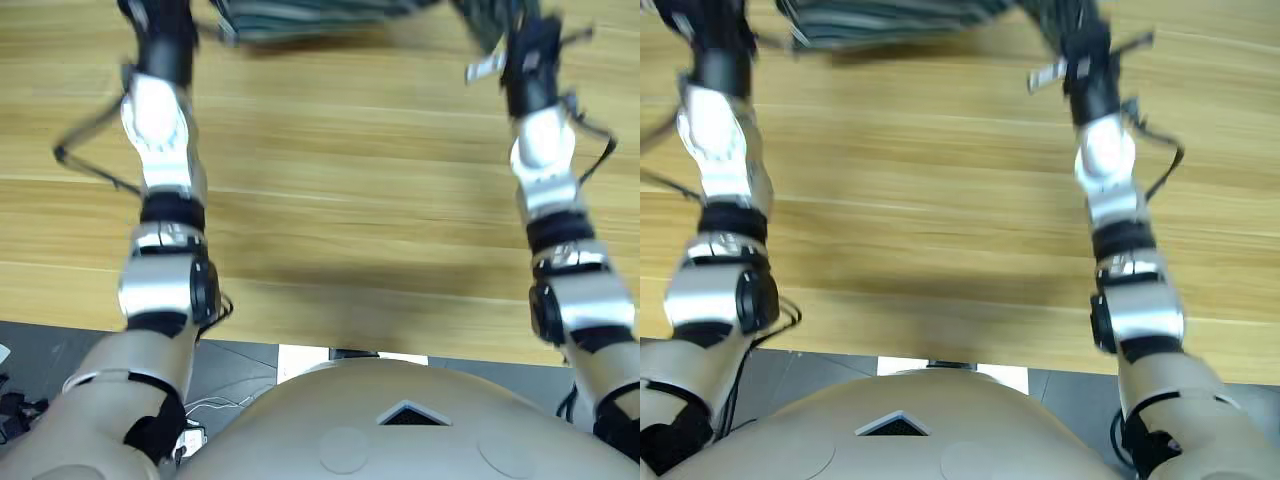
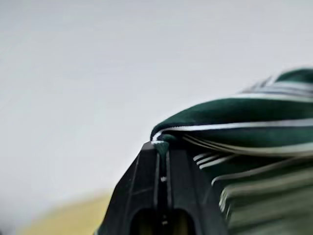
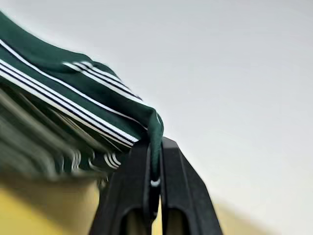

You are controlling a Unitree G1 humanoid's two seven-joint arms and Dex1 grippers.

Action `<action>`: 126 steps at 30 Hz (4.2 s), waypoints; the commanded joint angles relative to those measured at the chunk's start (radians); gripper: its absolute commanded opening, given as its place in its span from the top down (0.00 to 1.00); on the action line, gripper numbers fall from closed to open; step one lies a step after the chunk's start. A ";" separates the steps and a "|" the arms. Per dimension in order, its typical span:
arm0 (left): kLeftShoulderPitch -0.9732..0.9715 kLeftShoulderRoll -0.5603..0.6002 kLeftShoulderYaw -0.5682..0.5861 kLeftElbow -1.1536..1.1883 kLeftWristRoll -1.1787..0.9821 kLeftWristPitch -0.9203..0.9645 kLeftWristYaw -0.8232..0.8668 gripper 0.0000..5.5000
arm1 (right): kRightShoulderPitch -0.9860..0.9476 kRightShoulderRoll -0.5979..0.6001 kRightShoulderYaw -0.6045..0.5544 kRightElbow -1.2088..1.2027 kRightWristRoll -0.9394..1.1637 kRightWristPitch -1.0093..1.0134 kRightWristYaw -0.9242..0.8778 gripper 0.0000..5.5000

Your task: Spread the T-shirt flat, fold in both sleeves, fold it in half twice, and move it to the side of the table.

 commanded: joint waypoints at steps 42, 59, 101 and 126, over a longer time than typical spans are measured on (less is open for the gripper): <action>0.813 0.194 0.110 -0.659 -0.599 0.258 -0.554 0.35 | 0.556 -0.335 -0.136 -0.447 0.486 0.088 0.836 0.47; 0.612 0.027 -0.086 -0.678 0.057 0.677 -0.046 0.35 | 0.487 -0.020 0.082 -0.672 -0.035 0.443 0.545 0.47; 0.715 0.008 0.323 -0.749 -0.240 0.415 -0.168 0.35 | 0.848 -0.187 0.023 -0.907 0.240 0.251 0.675 0.47; 0.978 0.438 0.134 -0.983 0.982 0.360 0.052 0.35 | 0.786 -0.146 -0.165 -0.846 0.319 0.227 0.655 0.47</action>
